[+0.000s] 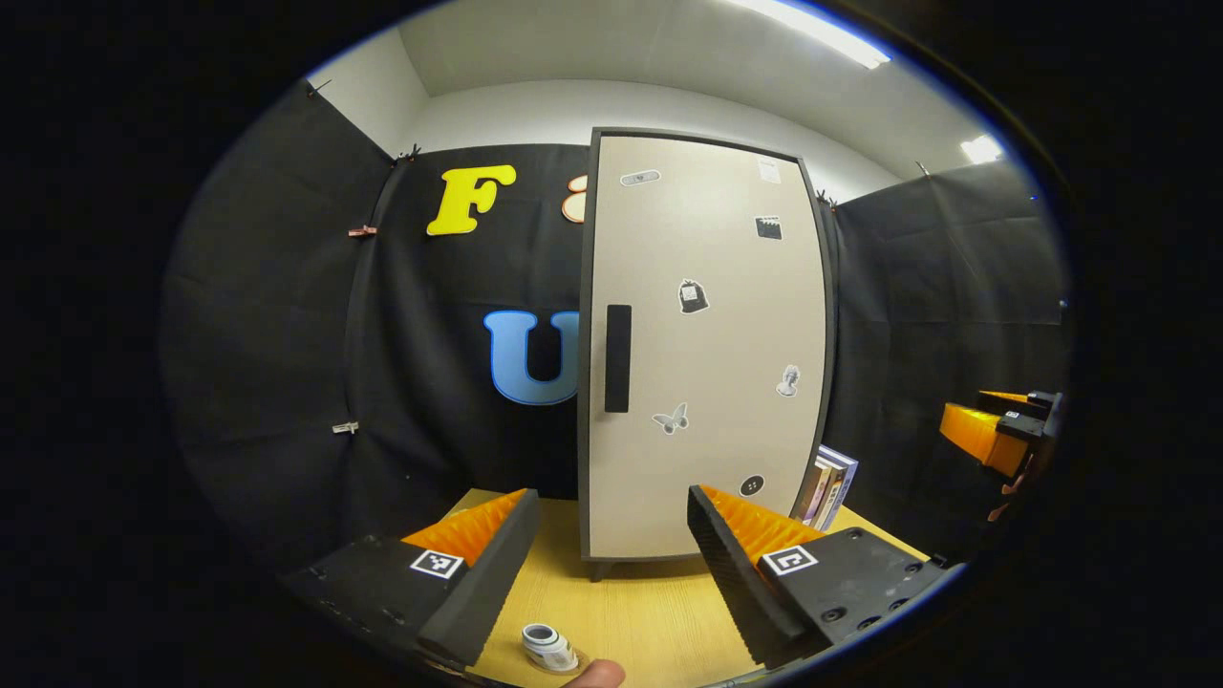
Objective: Open the cabinet door with the right hand, grasp the bottle in the cabinet with the left hand and place it on the coaster, then close the cabinet door with the right hand.
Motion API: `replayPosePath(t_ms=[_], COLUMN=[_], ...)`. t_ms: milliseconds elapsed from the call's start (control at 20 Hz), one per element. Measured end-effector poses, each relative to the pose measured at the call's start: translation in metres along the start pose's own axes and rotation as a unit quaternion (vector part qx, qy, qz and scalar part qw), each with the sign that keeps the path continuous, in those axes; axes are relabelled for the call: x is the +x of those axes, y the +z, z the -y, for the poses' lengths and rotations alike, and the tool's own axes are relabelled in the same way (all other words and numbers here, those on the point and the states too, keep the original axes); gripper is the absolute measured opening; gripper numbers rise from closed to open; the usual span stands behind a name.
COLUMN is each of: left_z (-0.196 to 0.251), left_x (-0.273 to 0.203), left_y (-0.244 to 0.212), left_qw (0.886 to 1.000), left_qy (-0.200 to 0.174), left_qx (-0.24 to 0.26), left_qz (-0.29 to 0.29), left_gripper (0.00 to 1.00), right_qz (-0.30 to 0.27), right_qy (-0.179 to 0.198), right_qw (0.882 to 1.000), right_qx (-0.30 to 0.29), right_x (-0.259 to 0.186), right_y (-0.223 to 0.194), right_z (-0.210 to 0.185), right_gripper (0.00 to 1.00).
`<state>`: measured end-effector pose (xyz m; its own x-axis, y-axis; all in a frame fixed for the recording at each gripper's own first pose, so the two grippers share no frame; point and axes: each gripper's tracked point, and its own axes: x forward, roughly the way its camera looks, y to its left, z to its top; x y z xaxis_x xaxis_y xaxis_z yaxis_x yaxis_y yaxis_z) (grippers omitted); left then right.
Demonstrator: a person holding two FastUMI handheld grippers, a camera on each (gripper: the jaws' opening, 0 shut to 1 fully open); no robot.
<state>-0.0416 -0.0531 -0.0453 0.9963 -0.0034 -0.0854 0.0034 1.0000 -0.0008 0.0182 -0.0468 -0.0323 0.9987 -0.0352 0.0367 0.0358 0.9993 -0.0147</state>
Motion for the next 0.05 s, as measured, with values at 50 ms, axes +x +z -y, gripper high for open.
replayPosePath(t_ms=[50], left_z=[0.0039], left_x=[0.0], left_y=[0.0002], left_qw=[1.0], left_qy=[-0.003], left_qx=[-0.002], left_qz=[0.002], left_gripper=[0.97], right_qz=[-0.001], right_qy=[0.0], right_qw=[1.0], right_qx=[0.005], right_x=[0.0005], right_y=[-0.0005], right_z=[0.0018], right_gripper=[0.97])
